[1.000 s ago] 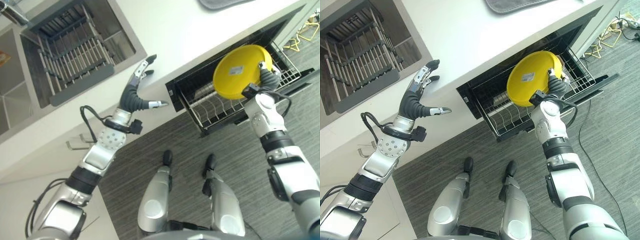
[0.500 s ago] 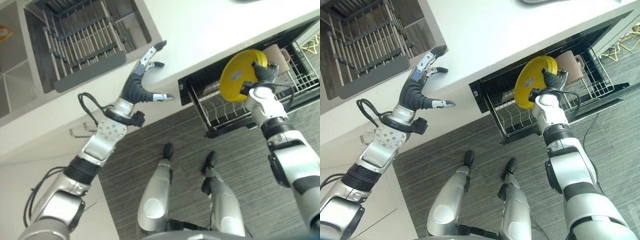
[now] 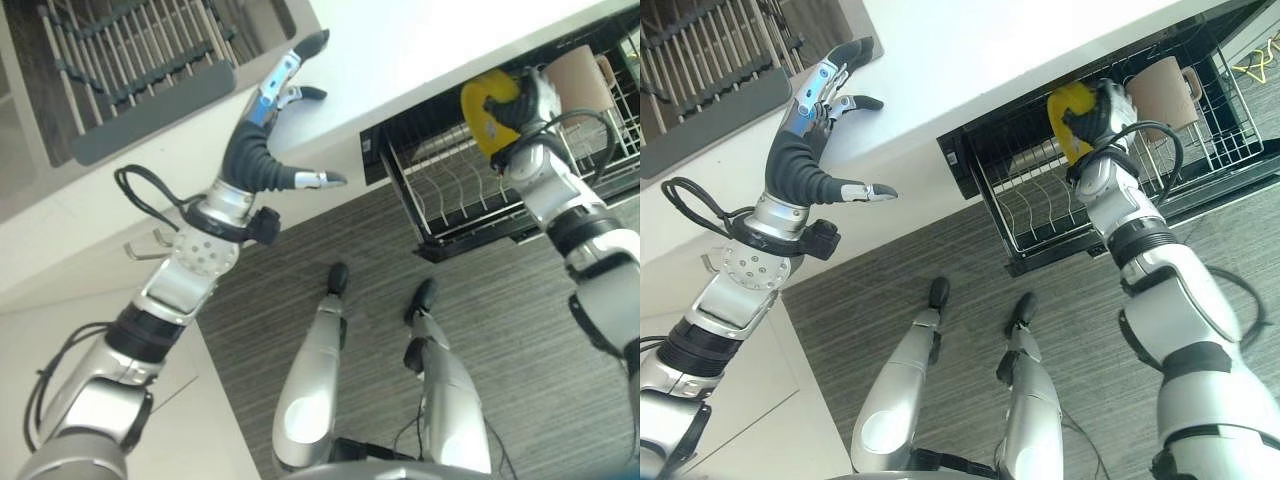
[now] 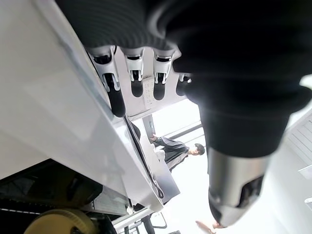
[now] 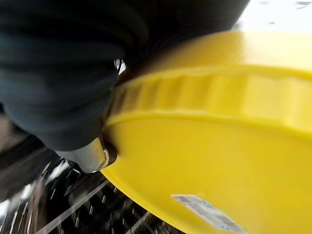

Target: Place the dishes in the dishwasher.

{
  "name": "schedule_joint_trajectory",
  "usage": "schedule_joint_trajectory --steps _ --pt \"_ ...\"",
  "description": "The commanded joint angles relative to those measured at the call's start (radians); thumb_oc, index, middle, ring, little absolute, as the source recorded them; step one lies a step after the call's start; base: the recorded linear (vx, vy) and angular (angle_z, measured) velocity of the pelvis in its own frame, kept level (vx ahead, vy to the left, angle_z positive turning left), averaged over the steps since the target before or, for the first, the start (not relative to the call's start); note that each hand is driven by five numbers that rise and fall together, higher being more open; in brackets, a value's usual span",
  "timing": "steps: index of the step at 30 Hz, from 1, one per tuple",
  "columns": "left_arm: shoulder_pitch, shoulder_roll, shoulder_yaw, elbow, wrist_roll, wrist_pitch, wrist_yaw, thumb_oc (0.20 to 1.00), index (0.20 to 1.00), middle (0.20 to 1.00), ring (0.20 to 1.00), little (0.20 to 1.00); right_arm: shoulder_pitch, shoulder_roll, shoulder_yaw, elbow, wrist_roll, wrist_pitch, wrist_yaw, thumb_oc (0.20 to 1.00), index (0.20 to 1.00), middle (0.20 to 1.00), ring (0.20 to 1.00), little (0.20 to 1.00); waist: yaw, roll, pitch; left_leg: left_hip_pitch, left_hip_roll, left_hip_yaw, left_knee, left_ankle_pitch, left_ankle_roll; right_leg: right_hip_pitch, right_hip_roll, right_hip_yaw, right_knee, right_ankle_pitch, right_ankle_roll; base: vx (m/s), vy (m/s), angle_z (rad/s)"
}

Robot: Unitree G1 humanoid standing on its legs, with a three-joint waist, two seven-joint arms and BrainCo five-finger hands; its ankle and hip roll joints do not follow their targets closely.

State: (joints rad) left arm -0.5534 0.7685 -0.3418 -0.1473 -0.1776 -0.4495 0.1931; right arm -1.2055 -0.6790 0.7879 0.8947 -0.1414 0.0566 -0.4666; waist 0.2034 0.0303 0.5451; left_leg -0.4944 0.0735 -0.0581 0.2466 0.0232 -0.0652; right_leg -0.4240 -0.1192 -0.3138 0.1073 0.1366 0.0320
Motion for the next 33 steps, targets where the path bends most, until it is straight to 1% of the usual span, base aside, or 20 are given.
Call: schedule_joint_trajectory --steps 1,4,7,9,10,12,13,14,15,19,20,22,24,25,26,27,28,29,31,33 --pt "0.087 0.049 -0.014 0.076 -0.037 0.008 -0.008 1.000 1.000 1.000 1.000 1.000 -0.161 -0.018 -0.028 -0.036 -0.185 -0.059 -0.035 0.200 0.200 0.200 0.200 0.200 0.042 -0.013 -0.025 0.022 -0.038 0.074 -0.098 0.068 0.065 0.036 -0.053 0.005 0.125 -0.066 0.087 -0.02 -0.086 0.05" --pt "0.095 0.083 -0.010 0.072 -0.045 0.002 -0.012 1.000 1.000 1.000 1.000 1.000 -0.185 -0.040 0.067 -0.028 -0.281 -0.067 -0.042 0.200 0.200 0.200 0.200 0.200 0.054 -0.028 -0.025 0.015 -0.034 0.068 -0.105 0.071 0.063 0.043 -0.052 -0.010 0.108 -0.059 0.095 -0.03 -0.074 0.03" --pt "0.098 0.111 -0.005 0.070 -0.055 -0.008 -0.025 1.000 1.000 1.000 1.000 1.000 -0.190 -0.055 0.111 -0.030 -0.275 -0.062 -0.051 0.200 0.200 0.200 0.200 0.200 0.062 -0.042 -0.025 0.010 -0.033 0.061 -0.107 0.072 0.062 0.052 -0.049 -0.017 0.097 -0.055 0.100 -0.02 -0.095 0.03" --pt "0.088 0.128 -0.004 0.075 -0.064 -0.009 -0.035 1.000 1.000 1.000 1.000 1.000 -0.189 -0.057 0.129 -0.025 -0.308 -0.086 -0.049 0.200 0.200 0.200 0.200 0.200 0.067 -0.052 -0.025 -0.001 -0.038 0.049 -0.100 0.068 0.065 0.045 -0.045 -0.019 0.099 -0.054 0.103 -0.02 -0.094 0.07" --pt "0.086 0.131 -0.007 0.081 -0.061 -0.014 -0.037 1.000 1.000 1.000 1.000 1.000 -0.195 -0.054 0.154 -0.027 -0.352 -0.104 -0.051 0.200 0.200 0.200 0.200 0.200 0.070 -0.054 -0.025 -0.008 -0.040 0.043 -0.099 0.068 0.066 0.038 -0.042 -0.017 0.100 -0.053 0.105 -0.01 -0.062 0.04" --pt "0.083 0.133 -0.010 0.083 -0.060 -0.021 -0.040 1.000 1.000 1.000 1.000 1.000 -0.207 -0.051 0.175 -0.028 -0.395 -0.109 -0.056 0.200 0.200 0.200 0.200 0.200 0.074 -0.055 -0.025 -0.014 -0.042 0.042 -0.097 0.068 0.067 0.038 -0.043 -0.020 0.097 -0.053 0.106 0.00 -0.028 0.04" --pt "0.078 0.142 -0.015 0.085 -0.064 -0.032 -0.041 1.000 1.000 1.000 1.000 1.000 -0.223 -0.048 0.211 -0.028 -0.412 -0.105 -0.085 0.200 0.200 0.200 0.200 0.200 0.079 -0.053 -0.025 -0.027 -0.044 0.041 -0.090 0.068 0.069 0.029 -0.045 -0.025 0.100 -0.053 0.107 0.06 -0.044 0.02" --pt "0.073 0.146 -0.027 0.092 -0.063 -0.048 -0.029 1.000 1.000 1.000 1.000 1.000 -0.217 -0.028 0.220 -0.006 -0.456 -0.106 -0.148 0.200 0.200 0.200 0.200 0.200 0.089 -0.045 -0.025 -0.043 -0.054 0.039 -0.045 0.026 0.070 0.015 -0.046 -0.027 0.149 -0.087 0.112 0.05 -0.032 0.01" --pt "0.065 0.144 -0.028 0.096 -0.067 -0.051 -0.028 1.000 1.000 1.000 1.000 1.000 -0.216 -0.023 0.219 0.001 -0.473 -0.102 -0.180 0.200 0.200 0.200 0.200 0.200 0.090 -0.041 -0.025 -0.065 -0.057 0.042 -0.013 0.015 0.075 -0.005 -0.051 -0.035 0.180 -0.097 0.108 0.03 -0.020 -0.07" --pt "0.055 0.130 -0.037 0.095 -0.053 -0.043 -0.020 1.000 1.000 1.000 1.000 1.000 -0.208 -0.002 0.203 0.020 -0.521 -0.088 -0.241 0.200 0.200 0.200 0.200 0.200 0.096 -0.028 -0.025 -0.126 -0.063 0.040 0.086 -0.022 0.090 -0.073 -0.063 -0.048 0.298 -0.130 0.093 -0.01 0.013 -0.07" --pt "0.050 0.126 -0.044 0.096 -0.057 -0.038 -0.019 1.000 1.000 1.000 1.000 1.000 -0.210 0.006 0.195 0.034 -0.552 -0.082 -0.274 0.200 0.200 0.200 0.200 0.200 0.101 -0.019 -0.025 -0.155 -0.068 0.031 0.133 -0.041 0.100 -0.106 -0.071 -0.050 0.356 -0.151 0.087 0.01 0.014 0.04" --pt "0.056 0.113 -0.049 0.099 -0.050 -0.052 -0.024 1.000 1.000 1.000 1.000 1.000 -0.238 0.028 0.197 0.080 -0.594 -0.084 -0.288 0.200 0.200 0.200 0.200 0.200 0.114 -0.007 -0.025 -0.183 -0.072 0.020 0.177 -0.058 0.103 -0.131 -0.077 -0.052 0.402 -0.173 0.076 0.01 0.011 0.05" --pt "0.078 0.105 -0.040 0.089 -0.037 -0.053 -0.018 1.000 1.000 1.000 1.000 1.000 -0.227 0.023 0.199 0.075 -0.599 -0.067 -0.313 0.200 0.200 0.200 0.200 0.200 0.115 0.000 -0.025 -0.195 -0.071 0.019 0.197 -0.066 0.104 -0.148 -0.079 -0.050 0.437 -0.189 0.072 0.00 0.017 -0.01" --pt "0.094 0.098 -0.032 0.085 -0.028 -0.058 -0.004 1.000 1.000 1.000 1.000 1.000 -0.206 0.009 0.198 0.049 -0.575 -0.018 -0.339 0.200 0.200 0.200 0.200 0.200 0.108 0.004 -0.025 -0.207 -0.067 0.025 0.217 -0.074 0.105 -0.166 -0.083 -0.044 0.466 -0.203 0.067 0.00 0.036 -0.02" --pt "0.096 0.093 -0.032 0.085 -0.024 -0.058 -0.001 1.000 1.000 1.000 1.000 1.000 -0.201 0.008 0.192 0.049 -0.564 -0.002 -0.342 0.200 0.200 0.200 0.200 0.200 0.106 0.007 -0.025 -0.208 -0.067 0.026 0.221 -0.076 0.106 -0.170 -0.083 -0.042 0.475 -0.207 0.065 -0.01 0.061 -0.02" --pt "0.098 0.084 -0.036 0.083 -0.016 -0.054 0.008 1.000 1.000 1.000 1.000 1.000 -0.196 0.007 0.182 0.056 -0.452 0.020 -0.366 0.200 0.200 0.200 0.200 0.200 0.102 0.013 -0.025 -0.212 -0.066 0.028 0.236 -0.084 0.107 -0.179 -0.085 -0.038 0.498 -0.218 0.060 -0.02 0.078 -0.01" --pt "0.098 0.075 -0.042 0.087 -0.014 -0.056 0.021 1.000 1.000 1.000 1.000 1.000 -0.185 0.020 0.129 0.098 -0.389 0.030 -0.392 0.200 0.200 0.200 0.200 0.200 0.098 0.023 -0.025 -0.220 -0.063 0.035 0.260 -0.098 0.110 -0.192 -0.092 -0.035 0.530 -0.232 0.053 -0.04 0.097 0.00" --pt "0.093 0.065 -0.045 0.089 -0.008 -0.054 0.027 1.000 1.000 1.000 1.000 1.000 -0.180 0.028 0.095 0.121 -0.379 0.039 -0.408 0.200 0.200 0.200 0.200 0.200 0.095 0.030 -0.025 -0.224 -0.064 0.038 0.269 -0.103 0.111 -0.199 -0.093 -0.031 0.543 -0.239 0.049 -0.05 0.089 0.01" --pt "0.089 0.055 -0.049 0.083 -0.005 -0.049 0.035 1.000 1.000 1.000 1.000 1.000 -0.178 0.032 0.066 0.150 -0.361 0.054 -0.418 0.200 0.200 0.200 0.200 0.200 0.092 0.040 -0.025 -0.228 -0.066 0.041 0.282 -0.108 0.110 -0.205 -0.098 -0.028 0.559 -0.247 0.046 -0.04 0.070 -0.03" --pt "0.086 0.037 -0.048 0.078 0.002 -0.042 0.055 1.000 1.000 1.000 1.000 1.000 -0.177 0.037 0.019 0.176 -0.299 0.073 -0.427 0.200 0.200 0.200 0.200 0.200 0.085 0.056 -0.025 -0.235 -0.066 0.050 0.303 -0.118 0.111 -0.221 -0.105 -0.019 0.589 -0.262 0.039 -0.05 0.092 0.01"
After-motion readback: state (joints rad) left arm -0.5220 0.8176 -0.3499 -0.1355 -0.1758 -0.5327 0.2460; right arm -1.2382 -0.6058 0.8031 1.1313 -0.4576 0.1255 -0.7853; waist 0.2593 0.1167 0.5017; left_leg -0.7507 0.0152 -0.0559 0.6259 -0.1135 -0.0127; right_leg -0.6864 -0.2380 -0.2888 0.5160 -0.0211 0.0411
